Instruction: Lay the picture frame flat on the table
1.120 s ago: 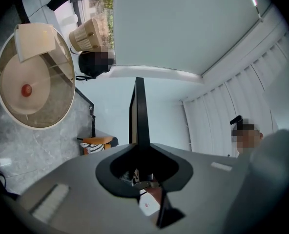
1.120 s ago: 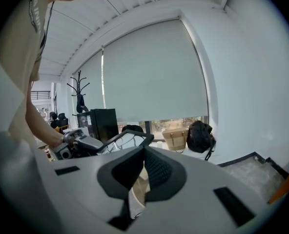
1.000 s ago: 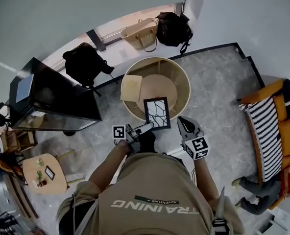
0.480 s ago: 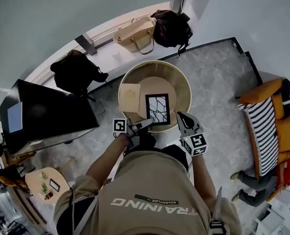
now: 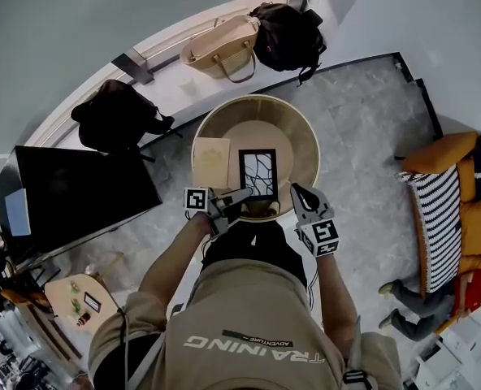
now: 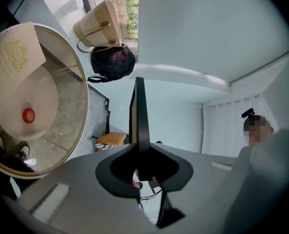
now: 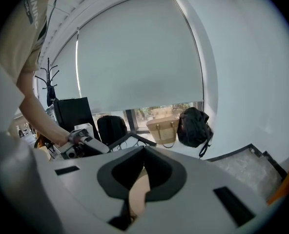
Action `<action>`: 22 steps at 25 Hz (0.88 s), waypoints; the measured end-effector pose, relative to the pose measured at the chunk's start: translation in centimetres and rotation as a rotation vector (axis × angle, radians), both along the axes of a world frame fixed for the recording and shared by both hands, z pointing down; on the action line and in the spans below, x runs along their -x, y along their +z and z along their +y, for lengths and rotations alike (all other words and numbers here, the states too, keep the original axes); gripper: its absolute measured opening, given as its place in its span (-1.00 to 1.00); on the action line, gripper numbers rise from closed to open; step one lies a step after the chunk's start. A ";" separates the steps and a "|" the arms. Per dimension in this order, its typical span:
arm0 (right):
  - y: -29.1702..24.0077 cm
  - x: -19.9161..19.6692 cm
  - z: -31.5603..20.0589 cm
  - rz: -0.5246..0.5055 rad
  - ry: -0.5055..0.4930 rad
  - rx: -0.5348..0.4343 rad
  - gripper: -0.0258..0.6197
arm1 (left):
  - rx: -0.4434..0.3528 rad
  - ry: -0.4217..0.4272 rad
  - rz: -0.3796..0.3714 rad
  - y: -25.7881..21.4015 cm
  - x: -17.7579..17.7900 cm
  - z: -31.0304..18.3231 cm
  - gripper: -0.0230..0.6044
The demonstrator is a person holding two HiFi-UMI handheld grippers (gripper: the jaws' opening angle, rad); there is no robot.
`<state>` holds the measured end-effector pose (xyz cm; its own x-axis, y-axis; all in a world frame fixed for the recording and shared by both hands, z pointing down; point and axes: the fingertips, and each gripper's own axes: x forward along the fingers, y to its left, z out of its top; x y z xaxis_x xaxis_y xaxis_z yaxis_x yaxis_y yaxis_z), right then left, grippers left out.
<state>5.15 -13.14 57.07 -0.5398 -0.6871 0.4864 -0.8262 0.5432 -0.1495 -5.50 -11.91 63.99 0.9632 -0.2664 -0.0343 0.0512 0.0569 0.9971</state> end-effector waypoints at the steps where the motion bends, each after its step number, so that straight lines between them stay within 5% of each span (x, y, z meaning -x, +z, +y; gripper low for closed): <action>1: 0.8 -0.4 -0.3 -0.001 -0.003 0.007 -0.90 | 0.009 0.002 -0.020 1.1 -0.1 -0.3 -0.73; 18: 24.9 -0.1 -5.0 -0.023 -0.043 0.162 -0.90 | 0.143 -0.033 -0.121 23.3 -1.8 -4.7 -0.73; 22: 28.3 0.5 -5.2 -0.025 -0.029 0.178 -0.90 | 0.109 -0.011 -0.126 26.2 -2.0 -4.9 -0.73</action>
